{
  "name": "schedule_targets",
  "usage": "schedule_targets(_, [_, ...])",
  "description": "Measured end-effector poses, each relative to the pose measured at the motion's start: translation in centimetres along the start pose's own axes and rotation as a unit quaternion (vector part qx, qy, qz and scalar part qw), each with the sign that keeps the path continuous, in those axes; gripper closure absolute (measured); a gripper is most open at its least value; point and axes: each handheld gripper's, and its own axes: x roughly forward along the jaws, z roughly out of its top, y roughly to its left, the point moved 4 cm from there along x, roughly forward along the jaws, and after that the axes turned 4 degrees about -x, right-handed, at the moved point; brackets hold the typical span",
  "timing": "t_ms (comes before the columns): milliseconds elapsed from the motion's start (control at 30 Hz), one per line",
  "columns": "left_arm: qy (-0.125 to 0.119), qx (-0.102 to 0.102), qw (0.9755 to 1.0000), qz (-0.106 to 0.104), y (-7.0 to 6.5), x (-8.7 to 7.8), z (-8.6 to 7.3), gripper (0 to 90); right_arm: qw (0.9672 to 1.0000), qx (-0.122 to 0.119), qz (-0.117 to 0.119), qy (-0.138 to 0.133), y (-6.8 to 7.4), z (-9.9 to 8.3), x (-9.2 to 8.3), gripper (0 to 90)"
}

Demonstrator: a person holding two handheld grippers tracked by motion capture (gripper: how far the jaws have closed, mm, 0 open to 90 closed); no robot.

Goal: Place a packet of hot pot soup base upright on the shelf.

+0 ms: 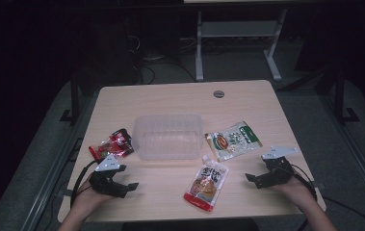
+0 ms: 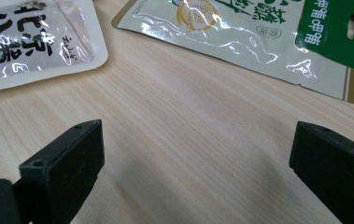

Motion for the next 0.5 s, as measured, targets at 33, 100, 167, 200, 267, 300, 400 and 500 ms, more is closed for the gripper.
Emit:
schedule_targets(33, [0.004,0.0,1.0,0.001,0.1,0.0,-0.1,13.7,1.0,0.001,0.0,-0.001,0.0,0.0,0.0,2.7])
schedule_targets(100, [0.011,-0.009,0.9999,0.0,0.3,0.0,-0.2,13.7,1.0,0.001,0.001,-0.001,0.0,0.0,-0.1,2.7])
schedule_targets(167, [0.01,-0.022,0.9997,-0.003,0.5,-0.2,-0.2,13.7,1.0,0.002,0.001,-0.002,0.0,0.0,-0.1,2.7])
schedule_targets(200, [0.007,-0.027,0.9996,-0.002,0.6,-0.3,-0.2,13.7,1.0,0.002,0.0,-0.003,0.0,0.0,0.0,2.7])
schedule_targets(267, [0.007,-0.033,0.9994,0.002,0.9,-0.6,-0.2,14.5,1.0,0.004,-0.001,-0.004,0.1,0.0,0.0,2.7])
schedule_targets(300, [0.006,-0.032,0.9995,0.005,1.1,-0.8,-0.2,16.6,1.0,0.005,-0.001,-0.003,0.1,0.0,-0.1,2.7])
schedule_targets(400, [0.013,-0.035,0.9992,0.012,1.5,-1.2,-0.3,18.9,0.9999,0.012,-0.002,-0.007,0.0,0.0,-0.1,2.7])
schedule_targets(500, [0.011,-0.045,0.9986,0.024,2.3,-2.0,-0.3,21.3,0.9997,0.021,0.003,-0.013,-0.2,0.1,-0.2,2.7])
